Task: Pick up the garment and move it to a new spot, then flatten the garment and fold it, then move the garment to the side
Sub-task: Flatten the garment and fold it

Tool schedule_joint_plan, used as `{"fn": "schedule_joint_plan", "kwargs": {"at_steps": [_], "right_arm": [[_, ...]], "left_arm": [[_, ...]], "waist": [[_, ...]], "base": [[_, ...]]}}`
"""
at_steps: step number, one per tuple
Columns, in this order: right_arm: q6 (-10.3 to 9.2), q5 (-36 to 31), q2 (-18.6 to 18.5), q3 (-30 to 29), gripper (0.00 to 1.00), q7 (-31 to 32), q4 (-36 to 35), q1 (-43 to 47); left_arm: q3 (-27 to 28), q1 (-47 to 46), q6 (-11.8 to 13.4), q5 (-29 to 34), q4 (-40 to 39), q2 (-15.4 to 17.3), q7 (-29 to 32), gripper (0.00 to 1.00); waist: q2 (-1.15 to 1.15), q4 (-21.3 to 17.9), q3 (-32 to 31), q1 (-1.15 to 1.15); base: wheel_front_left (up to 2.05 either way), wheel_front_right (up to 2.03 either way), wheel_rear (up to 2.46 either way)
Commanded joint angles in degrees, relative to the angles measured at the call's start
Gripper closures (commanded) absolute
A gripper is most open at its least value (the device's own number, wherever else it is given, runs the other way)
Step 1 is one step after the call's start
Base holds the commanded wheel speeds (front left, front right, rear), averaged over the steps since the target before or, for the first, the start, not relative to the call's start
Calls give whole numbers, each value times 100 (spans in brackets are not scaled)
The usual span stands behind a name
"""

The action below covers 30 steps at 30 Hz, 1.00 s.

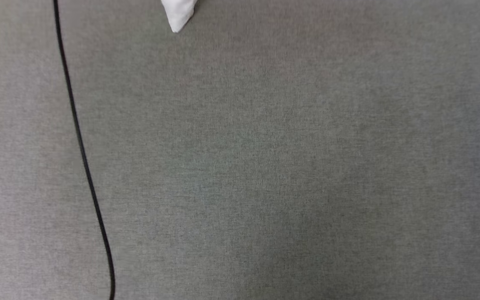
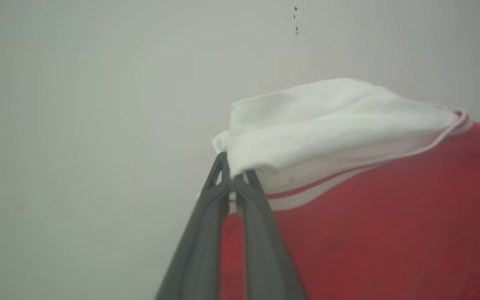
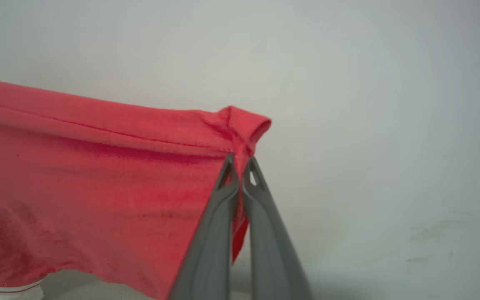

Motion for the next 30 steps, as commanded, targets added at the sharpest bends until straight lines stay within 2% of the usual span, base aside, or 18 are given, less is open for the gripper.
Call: {"fn": "schedule_joint_plan", "kwargs": {"at_steps": [1,9,16,22,26,30], "right_arm": [[-12,55,63,46,100,-53,190,-92],[-11,273,255,367,100,-335,869,-262],[-11,637,164,788,100,-556,1207,175],[-11,1095,-40,1298,100,-844,1120,1180],[-12,1343,-169,1486,100,-1091,966,1877],[-12,1663,-319,1664,100,-1464,717,2994]], "left_arm": [[-12,-76,-10,-24,181,-44,-67,100],[22,41,-130,-221,997,-297,-404,100],[148,537,-263,-557,1593,-571,-697,100],[231,1452,-366,-800,1758,-821,-921,100],[251,2108,-403,-832,1649,-848,-959,100],[488,3467,-423,-806,979,-781,-971,100]], "waist": [[0,18,294,-1],[0,56,814,-1],[0,144,847,-1],[0,279,457,-1],[0,311,161,-1],[0,315,-380,-1]], "base": [[0,0,0],[0,0,0],[0,0,0],[0,0,0],[0,0,0],[0,0,0]]}}
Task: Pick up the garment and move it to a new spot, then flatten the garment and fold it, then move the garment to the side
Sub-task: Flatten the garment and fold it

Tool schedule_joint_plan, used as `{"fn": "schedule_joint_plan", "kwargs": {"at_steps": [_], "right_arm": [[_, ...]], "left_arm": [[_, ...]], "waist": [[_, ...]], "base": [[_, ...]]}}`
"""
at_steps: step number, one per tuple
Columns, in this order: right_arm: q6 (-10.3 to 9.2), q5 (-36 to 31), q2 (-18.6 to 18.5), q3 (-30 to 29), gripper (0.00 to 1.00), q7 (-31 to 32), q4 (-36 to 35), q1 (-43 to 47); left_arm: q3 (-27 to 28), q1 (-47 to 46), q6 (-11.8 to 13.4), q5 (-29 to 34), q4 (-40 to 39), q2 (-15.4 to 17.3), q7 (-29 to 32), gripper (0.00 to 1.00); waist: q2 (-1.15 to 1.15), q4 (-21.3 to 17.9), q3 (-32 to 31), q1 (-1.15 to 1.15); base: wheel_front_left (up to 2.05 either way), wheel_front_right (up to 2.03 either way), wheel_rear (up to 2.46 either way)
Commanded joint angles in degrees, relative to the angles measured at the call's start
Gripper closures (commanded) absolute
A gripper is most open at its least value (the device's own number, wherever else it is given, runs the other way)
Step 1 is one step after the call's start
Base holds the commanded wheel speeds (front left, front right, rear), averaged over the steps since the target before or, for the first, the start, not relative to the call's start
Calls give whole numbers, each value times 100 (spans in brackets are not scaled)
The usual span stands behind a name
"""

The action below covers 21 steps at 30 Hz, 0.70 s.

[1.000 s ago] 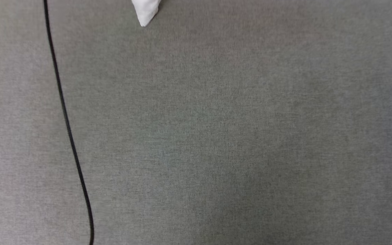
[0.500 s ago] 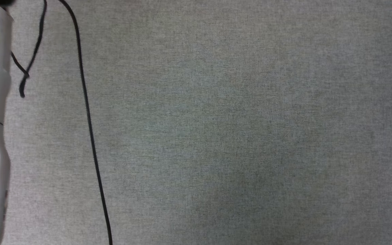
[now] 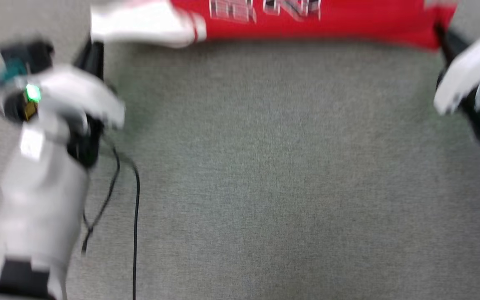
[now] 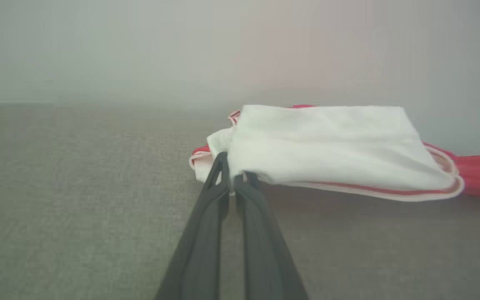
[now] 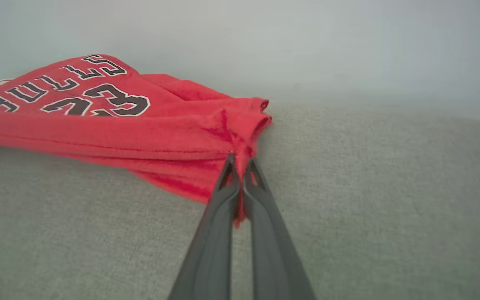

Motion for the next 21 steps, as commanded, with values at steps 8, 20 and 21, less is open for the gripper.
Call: {"fn": "schedule_joint_plan", "kwargs": {"at_steps": [8,20,21], "right_arm": [[-13,354,-210,116,100,-413,-419,1706],[-22,442,-308,-507,100,-532,-1250,4212],[-23,376,-302,-615,100,-524,-1319,4389]], "left_arm": [[355,2380,171,154,-1059,-2,-42,100],[773,5406,1040,-166,-3175,-10,214,100],[793,5619,1139,-201,-3392,-6,297,100]], "waist": [[0,-15,-1188,0],[0,58,-2376,0],[0,65,-2449,0]], "base": [[0,0,0],[0,0,0],[0,0,0]]}}
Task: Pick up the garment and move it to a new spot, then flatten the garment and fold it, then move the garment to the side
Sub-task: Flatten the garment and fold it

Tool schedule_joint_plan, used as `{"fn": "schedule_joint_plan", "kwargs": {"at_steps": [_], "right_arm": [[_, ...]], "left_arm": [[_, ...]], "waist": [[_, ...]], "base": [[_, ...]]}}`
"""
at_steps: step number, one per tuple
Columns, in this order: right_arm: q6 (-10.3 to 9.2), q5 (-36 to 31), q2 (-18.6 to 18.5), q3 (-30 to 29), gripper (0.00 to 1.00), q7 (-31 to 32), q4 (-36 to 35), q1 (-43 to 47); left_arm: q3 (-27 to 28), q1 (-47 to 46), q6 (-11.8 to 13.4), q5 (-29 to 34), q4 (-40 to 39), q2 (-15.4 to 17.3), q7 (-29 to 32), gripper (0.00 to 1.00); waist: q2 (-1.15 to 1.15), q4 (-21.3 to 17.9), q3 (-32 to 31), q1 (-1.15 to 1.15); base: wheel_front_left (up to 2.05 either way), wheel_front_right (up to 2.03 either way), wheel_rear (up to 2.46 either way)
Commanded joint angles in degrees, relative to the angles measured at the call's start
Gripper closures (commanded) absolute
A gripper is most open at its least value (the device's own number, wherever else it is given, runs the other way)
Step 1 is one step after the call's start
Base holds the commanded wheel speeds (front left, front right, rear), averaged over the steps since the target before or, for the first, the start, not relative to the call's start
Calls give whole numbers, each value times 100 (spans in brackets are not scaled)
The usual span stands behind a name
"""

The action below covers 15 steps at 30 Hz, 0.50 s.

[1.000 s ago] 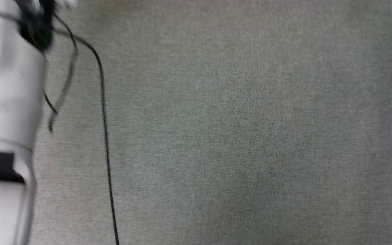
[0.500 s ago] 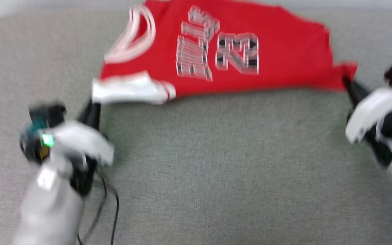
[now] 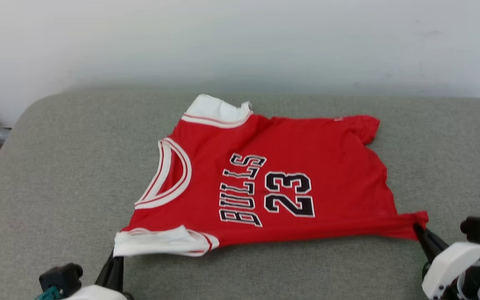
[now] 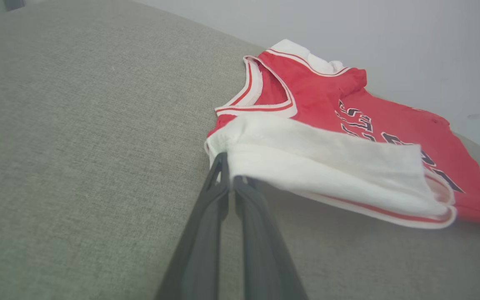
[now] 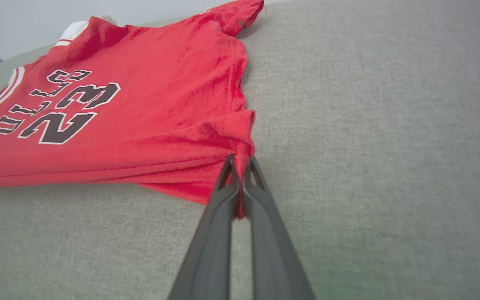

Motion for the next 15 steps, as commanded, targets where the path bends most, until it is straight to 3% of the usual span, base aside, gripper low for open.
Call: {"fn": "schedule_joint_plan", "kwargs": {"at_steps": [1,8,15], "right_arm": [[-36,-107,-93,-200,100,24,-36,309],[-53,-621,165,-1141,100,353,-924,1653],[-48,-1363,721,-2053,100,1273,-2381,2605]], "left_arm": [[149,343,212,-66,-205,125,80,100],[252,1598,839,-222,-1626,142,595,100],[245,2033,1152,-201,-2645,269,999,100]], "waist": [[-1,45,-291,2],[-1,117,-494,2],[-1,89,-457,2]], "base": [[0,0,0],[0,0,0],[0,0,0]]}}
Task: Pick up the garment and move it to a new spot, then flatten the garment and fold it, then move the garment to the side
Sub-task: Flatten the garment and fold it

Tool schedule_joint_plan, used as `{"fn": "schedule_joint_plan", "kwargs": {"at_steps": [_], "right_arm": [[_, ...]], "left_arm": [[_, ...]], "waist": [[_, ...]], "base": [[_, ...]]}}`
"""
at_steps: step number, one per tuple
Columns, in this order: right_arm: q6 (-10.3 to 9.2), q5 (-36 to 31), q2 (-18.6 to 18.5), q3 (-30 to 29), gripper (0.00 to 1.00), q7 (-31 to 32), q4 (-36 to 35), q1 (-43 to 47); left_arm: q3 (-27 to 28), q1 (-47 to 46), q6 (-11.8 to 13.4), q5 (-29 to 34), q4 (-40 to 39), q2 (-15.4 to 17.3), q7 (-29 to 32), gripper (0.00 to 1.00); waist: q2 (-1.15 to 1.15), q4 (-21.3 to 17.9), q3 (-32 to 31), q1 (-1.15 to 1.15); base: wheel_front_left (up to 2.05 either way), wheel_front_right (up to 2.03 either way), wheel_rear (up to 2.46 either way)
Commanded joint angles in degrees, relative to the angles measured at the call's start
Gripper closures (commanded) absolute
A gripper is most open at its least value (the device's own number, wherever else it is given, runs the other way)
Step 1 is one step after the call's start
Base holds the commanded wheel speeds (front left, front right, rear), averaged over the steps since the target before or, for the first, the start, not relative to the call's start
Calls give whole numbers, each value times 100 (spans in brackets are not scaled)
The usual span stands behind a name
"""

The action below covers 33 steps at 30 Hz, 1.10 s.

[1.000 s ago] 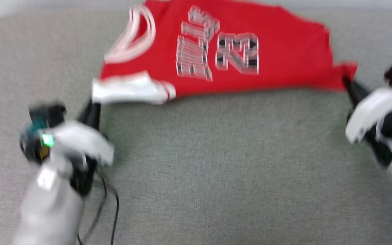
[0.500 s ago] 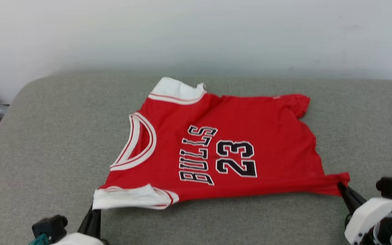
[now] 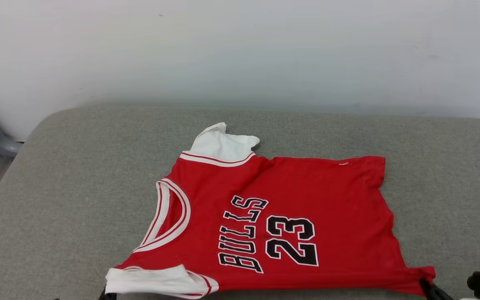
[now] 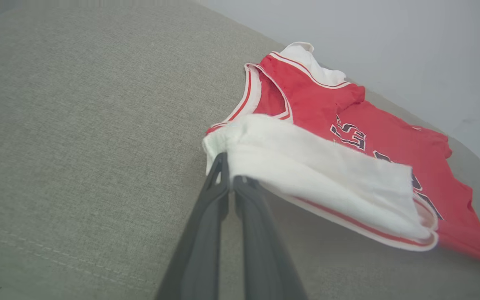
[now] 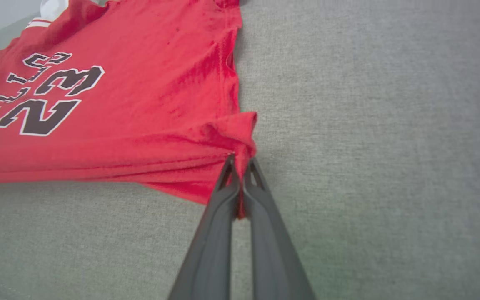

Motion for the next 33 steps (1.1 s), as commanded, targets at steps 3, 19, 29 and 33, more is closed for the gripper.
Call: {"fn": "schedule_joint_plan", "kwargs": {"at_steps": [3,19,29,33], "right_arm": [[-47,-356,153,-311,100,606,-713,99],[-39,-729,138,91,100,1644,-937,-1262],[-38,-577,137,539,40,1208,-9,-1608],[-38,-516,115,597,0,488,-14,-1659]], "left_arm": [[7,-276,44,90,-241,225,230,100],[-592,-2408,-630,-83,1198,154,1031,100],[-780,-3125,-1097,-292,2707,-99,1081,75],[-803,-3237,-1200,-313,2986,-114,1032,0]], "waist": [[-1,-68,104,1],[-1,-178,1233,1],[-1,-193,1395,1],[-1,-161,1254,1]], "base": [[0,0,0],[0,0,0],[0,0,0],[0,0,0]]}}
